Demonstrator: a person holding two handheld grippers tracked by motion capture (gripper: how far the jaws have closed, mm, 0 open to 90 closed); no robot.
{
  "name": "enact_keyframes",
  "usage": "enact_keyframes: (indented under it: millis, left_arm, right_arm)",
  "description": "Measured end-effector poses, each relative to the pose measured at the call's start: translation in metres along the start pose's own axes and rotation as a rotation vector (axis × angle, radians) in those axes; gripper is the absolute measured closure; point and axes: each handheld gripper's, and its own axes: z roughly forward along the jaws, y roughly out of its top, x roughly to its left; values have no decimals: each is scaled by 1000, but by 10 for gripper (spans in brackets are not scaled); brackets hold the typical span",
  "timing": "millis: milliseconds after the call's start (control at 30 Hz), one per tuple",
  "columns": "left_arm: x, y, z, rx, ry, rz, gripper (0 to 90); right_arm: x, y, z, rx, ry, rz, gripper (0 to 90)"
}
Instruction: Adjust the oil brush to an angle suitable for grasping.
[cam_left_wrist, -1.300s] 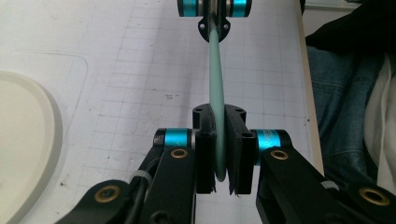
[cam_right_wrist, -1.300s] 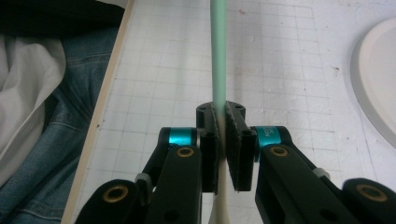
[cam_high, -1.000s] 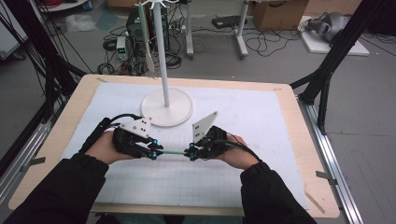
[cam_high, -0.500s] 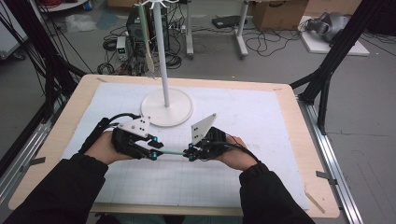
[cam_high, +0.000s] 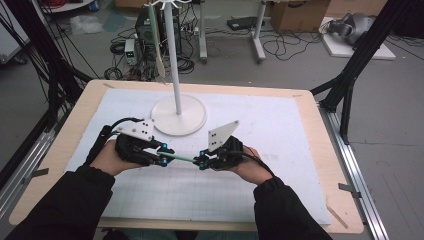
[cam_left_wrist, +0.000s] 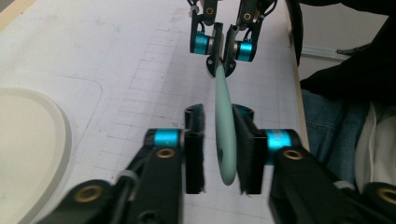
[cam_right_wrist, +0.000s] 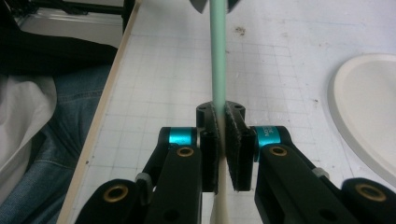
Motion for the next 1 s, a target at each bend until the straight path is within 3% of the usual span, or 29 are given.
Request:
enact_keyframes:
  millis: [133,500,800,867,933,1000]
  left_arm:
    - [-2,0,0,5,-9,11,827]
    - [-4,0,3,62,-16,37,830]
    - [-5,-1,5,72,-42,25,826]
    - [-4,-1,4,51,-34,11,787]
    - [-2,-1,0,32,-15,-11,673]
    - [1,-2,-5,6,-4,-33,622]
  right_arm:
    - [0,1,1,8,-1,-7,844]
    - [10,7,10,143,-9,-42,784]
    - [8,5,15,154,31,-20,840]
    - [8,4,16,146,37,-6,847]
    - [6,2,15,118,37,-5,850]
    - [3,2,14,87,28,10,850]
